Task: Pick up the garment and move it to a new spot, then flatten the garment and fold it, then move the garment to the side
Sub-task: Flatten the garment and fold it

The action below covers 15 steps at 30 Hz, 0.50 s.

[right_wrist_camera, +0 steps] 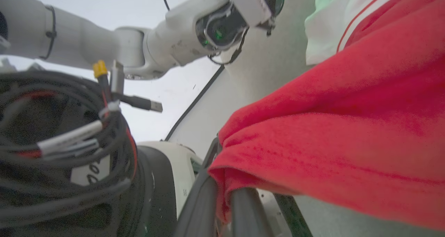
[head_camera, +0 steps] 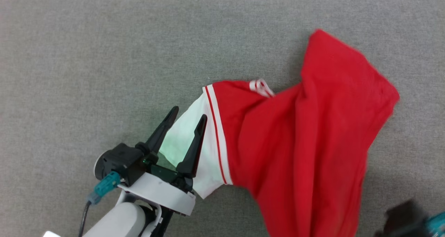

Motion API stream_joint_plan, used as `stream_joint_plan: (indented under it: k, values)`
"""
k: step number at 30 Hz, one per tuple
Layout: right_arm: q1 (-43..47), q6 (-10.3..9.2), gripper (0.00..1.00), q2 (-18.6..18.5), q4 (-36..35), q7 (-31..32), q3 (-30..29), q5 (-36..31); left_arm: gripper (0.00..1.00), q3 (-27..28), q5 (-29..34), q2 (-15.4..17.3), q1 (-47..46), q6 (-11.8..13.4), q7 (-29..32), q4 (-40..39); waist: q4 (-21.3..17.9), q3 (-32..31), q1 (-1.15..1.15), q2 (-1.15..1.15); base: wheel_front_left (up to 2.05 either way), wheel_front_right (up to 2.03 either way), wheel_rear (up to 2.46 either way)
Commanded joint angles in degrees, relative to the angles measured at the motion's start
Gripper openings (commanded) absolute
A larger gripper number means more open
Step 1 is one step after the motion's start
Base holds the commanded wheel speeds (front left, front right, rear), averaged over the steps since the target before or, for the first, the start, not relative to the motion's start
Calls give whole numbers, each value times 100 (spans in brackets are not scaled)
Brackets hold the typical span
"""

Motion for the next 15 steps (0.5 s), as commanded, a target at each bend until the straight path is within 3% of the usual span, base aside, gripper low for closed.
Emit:
stream_joint_plan:
  k: [1, 8, 11, 13, 14, 15]
  values:
    - [51, 2, 0, -175, -80, 210, 148, -48, 100, 13, 34, 7, 5, 12, -5, -1, -16, -4, 0, 0, 0, 0, 0]
    - [336, 3, 0, -409, -107, 1078, 1012, 262, 100, 2, 7, 36, -4, 13, 8, 27, -60, -45, 0, 0, 0, 0, 0]
    - [274, 2, 0, -531, 569, 1263, 1118, -323, 100, -4, -13, 38, 5, 12, 10, 38, -75, -56, 0, 0, 0, 0, 0]
    - [164, 4, 0, -396, 1044, 1236, 1195, -980, 100, -12, -20, 30, 4, 8, 9, 45, -84, -62, 0, 0, 0, 0, 0]
    - [175, 3, 44, -259, 1365, 1059, 1151, -1127, 100, -14, -23, 28, 6, 8, 9, 53, -94, -71, 0, 0, 0, 0, 0]
    - [150, 3, 94, -188, 1566, 904, 1088, -1282, 100, -19, -27, 28, 9, 4, 9, 62, -102, -84, 0, 0, 0, 0, 0]
